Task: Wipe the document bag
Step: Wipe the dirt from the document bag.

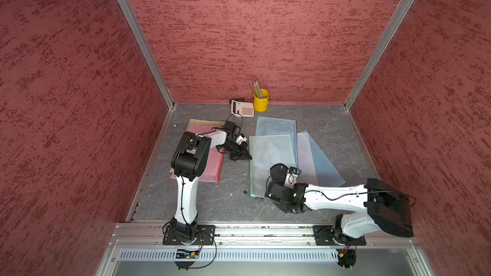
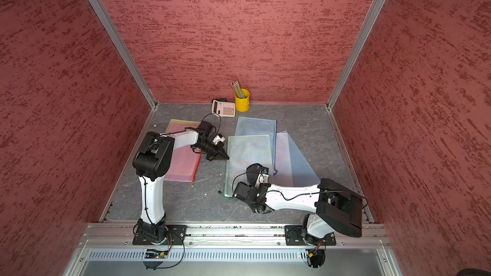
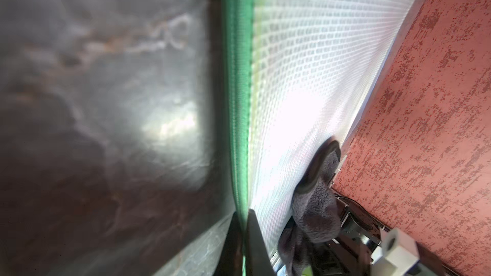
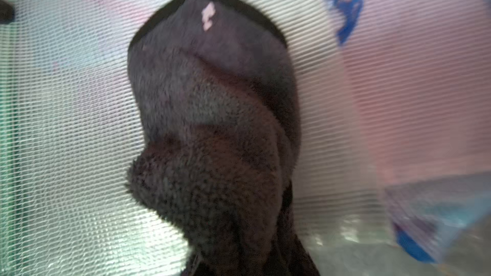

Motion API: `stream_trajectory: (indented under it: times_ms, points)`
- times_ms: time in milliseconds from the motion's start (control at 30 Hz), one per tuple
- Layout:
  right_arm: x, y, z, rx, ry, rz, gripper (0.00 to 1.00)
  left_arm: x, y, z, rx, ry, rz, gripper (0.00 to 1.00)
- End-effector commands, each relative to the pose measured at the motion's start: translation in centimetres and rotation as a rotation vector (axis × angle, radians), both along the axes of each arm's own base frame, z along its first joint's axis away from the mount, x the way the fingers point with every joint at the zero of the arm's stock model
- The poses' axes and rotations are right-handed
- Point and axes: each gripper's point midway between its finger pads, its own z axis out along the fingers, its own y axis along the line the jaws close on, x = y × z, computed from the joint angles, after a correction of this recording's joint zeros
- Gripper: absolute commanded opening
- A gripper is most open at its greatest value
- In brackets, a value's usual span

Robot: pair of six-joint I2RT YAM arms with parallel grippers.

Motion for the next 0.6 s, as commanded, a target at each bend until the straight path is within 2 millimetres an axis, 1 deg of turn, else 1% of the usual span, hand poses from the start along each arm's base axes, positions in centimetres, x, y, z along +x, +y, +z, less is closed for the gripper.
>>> stream_trajectory:
  times_ms: [0, 67, 133, 167, 200, 233, 267, 333, 400, 433, 500, 567]
  points:
    - [5.7, 1.0, 6.6, -0.022, -0.197, -0.014, 0.00, 0.4, 0.2, -0.6, 0.015, -0.021, -0.019, 0.00]
    - [10.5, 5.4, 8.6, 0.075, -0.303, 0.050, 0.00, 0.0, -0.2, -0.8, 0.024, -0.021, -0.036, 0.00]
    - [14.1, 9.4, 10.1, 0.168, -0.381, 0.101, 0.00, -0.2, -0.4, -0.8, 0.028, -0.021, -0.047, 0.00]
    - [15.5, 11.6, 10.4, 0.210, -0.410, 0.135, 0.00, -0.3, -0.4, -0.9, 0.034, -0.022, -0.048, 0.00]
    - [16.5, 13.0, 10.0, 0.229, -0.417, 0.154, 0.00, -0.2, -0.4, -0.9, 0.037, -0.024, -0.045, 0.00]
    - [17.3, 14.4, 9.0, 0.247, -0.408, 0.174, 0.00, -0.2, -0.4, -0.9, 0.040, -0.022, -0.042, 0.00]
    - [17.9, 15.2, 7.3, 0.248, -0.380, 0.182, 0.00, -0.1, -0.4, -0.8, 0.040, -0.025, -0.038, 0.00]
    - [17.9, 15.4, 3.6, 0.236, -0.312, 0.175, 0.00, 0.0, -0.3, -0.8, 0.042, -0.027, -0.031, 0.00]
    - [17.2, 14.0, 0.2, 0.240, -0.244, 0.136, 0.00, 0.2, -0.1, -0.7, 0.043, -0.030, -0.023, 0.00]
    - [16.4, 12.7, -1.5, 0.233, -0.208, 0.104, 0.00, 0.2, -0.1, -0.6, 0.041, -0.029, -0.020, 0.00]
    - [14.6, 9.9, -3.4, 0.203, -0.160, 0.031, 0.00, 0.3, 0.1, -0.6, 0.035, -0.030, -0.010, 0.00]
    - [11.7, 5.8, -5.2, 0.138, -0.093, -0.054, 0.00, 0.5, 0.4, -0.5, 0.029, -0.030, -0.003, 0.00]
